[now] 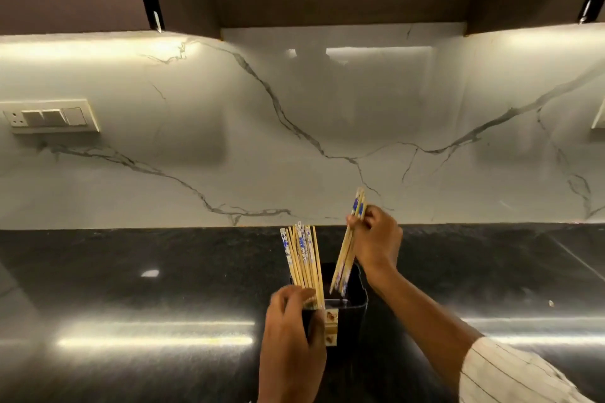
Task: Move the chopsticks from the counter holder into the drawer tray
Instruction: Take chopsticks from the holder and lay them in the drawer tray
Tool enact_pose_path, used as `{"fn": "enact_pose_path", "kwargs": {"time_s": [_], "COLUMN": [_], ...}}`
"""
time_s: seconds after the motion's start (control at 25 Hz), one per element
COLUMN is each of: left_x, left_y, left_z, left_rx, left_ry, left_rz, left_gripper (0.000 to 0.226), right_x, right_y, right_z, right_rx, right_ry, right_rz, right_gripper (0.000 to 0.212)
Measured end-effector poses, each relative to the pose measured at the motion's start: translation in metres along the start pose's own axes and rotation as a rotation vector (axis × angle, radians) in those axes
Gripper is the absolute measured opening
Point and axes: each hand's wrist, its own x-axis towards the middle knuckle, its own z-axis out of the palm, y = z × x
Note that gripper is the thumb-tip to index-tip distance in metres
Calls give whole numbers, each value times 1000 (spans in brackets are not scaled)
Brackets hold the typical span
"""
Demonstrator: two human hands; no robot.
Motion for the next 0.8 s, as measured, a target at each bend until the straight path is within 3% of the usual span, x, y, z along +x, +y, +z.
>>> {"fn": "enact_pose_path", "kwargs": {"time_s": [0.12,0.28,0.4,0.52,0.6,0.68,0.8], "left_x": [-5,-32,-69,-122,-166,-201,-225], "left_y": [30,58,74,78,74,66,56], "left_z": [2,12,13,12,9,3,-4], "left_rx": [-221,-474,-949,-1311,-1377,-1313,-1239], "left_ry": [146,60,202,344,395,431,470], "left_rz": [-68,-217,-547,-970,-1220,-1367,-1431], "left_gripper": [18,45,35,35,35,28,21], "right_x": [-29,-76,-112,-172,-226,-268,-292], "right_y": [-32,-26,8,52,79,94,101], "right_z": [-64,-132,-160,-169,-175,-185,-195], "right_rx": [283,828,958,1008,959,874,788], "right_ry": [84,-12,23,115,145,104,-7], "right_rz": [-5,363,622,845,1013,1122,1141], "right_gripper": [14,18,11,15,23,26,23]}}
